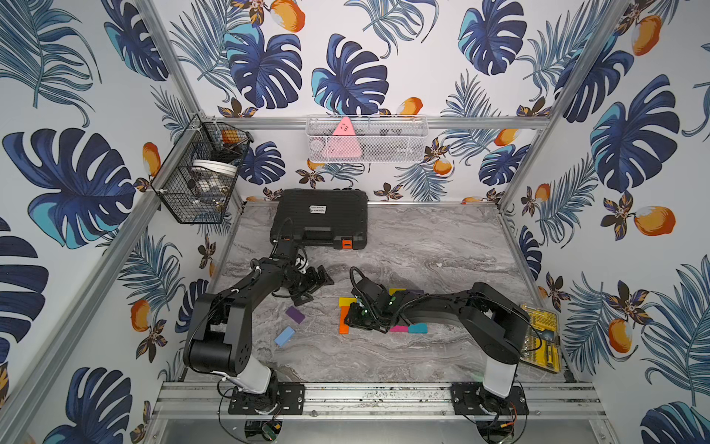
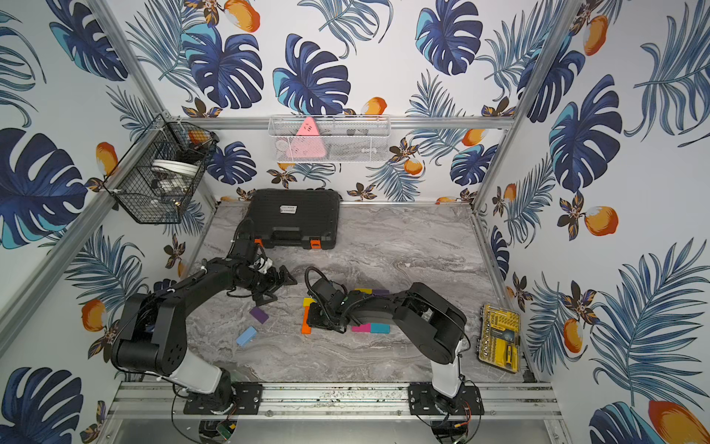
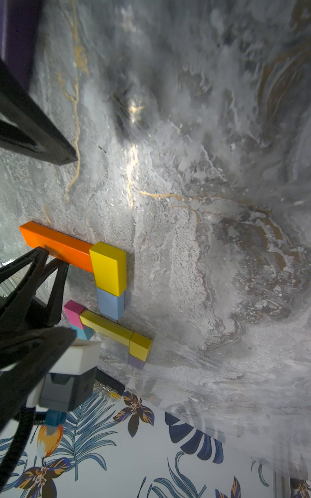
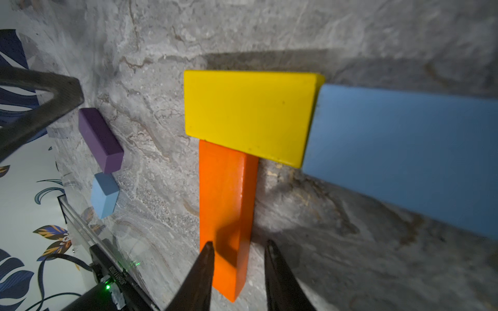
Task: Assemble the letter c with building blocks
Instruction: Adjust the building block at the center of the board.
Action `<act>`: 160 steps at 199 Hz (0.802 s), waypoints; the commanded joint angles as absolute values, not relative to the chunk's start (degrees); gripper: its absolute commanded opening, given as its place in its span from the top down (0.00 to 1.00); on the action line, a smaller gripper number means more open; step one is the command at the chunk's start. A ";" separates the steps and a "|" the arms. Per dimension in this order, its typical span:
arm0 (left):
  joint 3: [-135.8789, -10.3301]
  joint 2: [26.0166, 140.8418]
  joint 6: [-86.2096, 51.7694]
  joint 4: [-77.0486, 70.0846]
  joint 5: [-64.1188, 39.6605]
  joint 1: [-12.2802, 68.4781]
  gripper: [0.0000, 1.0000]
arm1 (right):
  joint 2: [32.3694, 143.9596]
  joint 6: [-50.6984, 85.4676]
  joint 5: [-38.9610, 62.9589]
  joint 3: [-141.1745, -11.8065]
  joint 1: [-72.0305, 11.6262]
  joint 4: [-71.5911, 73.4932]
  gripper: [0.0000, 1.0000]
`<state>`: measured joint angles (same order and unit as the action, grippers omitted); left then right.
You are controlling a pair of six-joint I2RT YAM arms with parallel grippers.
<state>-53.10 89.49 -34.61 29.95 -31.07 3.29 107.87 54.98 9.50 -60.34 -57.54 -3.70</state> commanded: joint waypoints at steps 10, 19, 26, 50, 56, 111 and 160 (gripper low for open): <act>-52.82 89.21 -34.00 29.40 -31.73 3.16 0.01 | 108.52 55.65 8.90 -61.13 -57.59 -4.93 0.68; -52.82 89.21 -33.93 29.44 -31.73 3.16 0.01 | 108.68 55.64 9.01 -61.26 -57.70 -4.97 0.69; -52.73 89.21 -33.92 29.36 -31.73 3.15 0.01 | 108.78 55.72 9.05 -61.43 -57.64 -4.92 0.69; -52.60 89.30 -34.06 29.10 -31.86 3.08 0.01 | 109.07 55.89 9.40 -61.44 -57.61 -4.57 0.70; -52.56 89.30 -34.10 29.04 -31.82 3.08 0.01 | 109.16 55.98 9.49 -61.44 -57.64 -4.49 0.70; -52.53 89.30 -34.10 29.00 -31.90 3.08 0.01 | 109.85 55.96 10.01 -62.20 -57.64 -4.41 0.72; -52.38 89.12 -34.10 29.00 -31.95 3.08 0.01 | 110.48 56.14 10.20 -62.79 -57.62 -4.22 0.73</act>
<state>-52.47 89.47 -34.59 29.50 -31.51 3.22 109.95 55.02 10.41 -62.37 -57.54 -3.53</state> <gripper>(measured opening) 0.990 0.276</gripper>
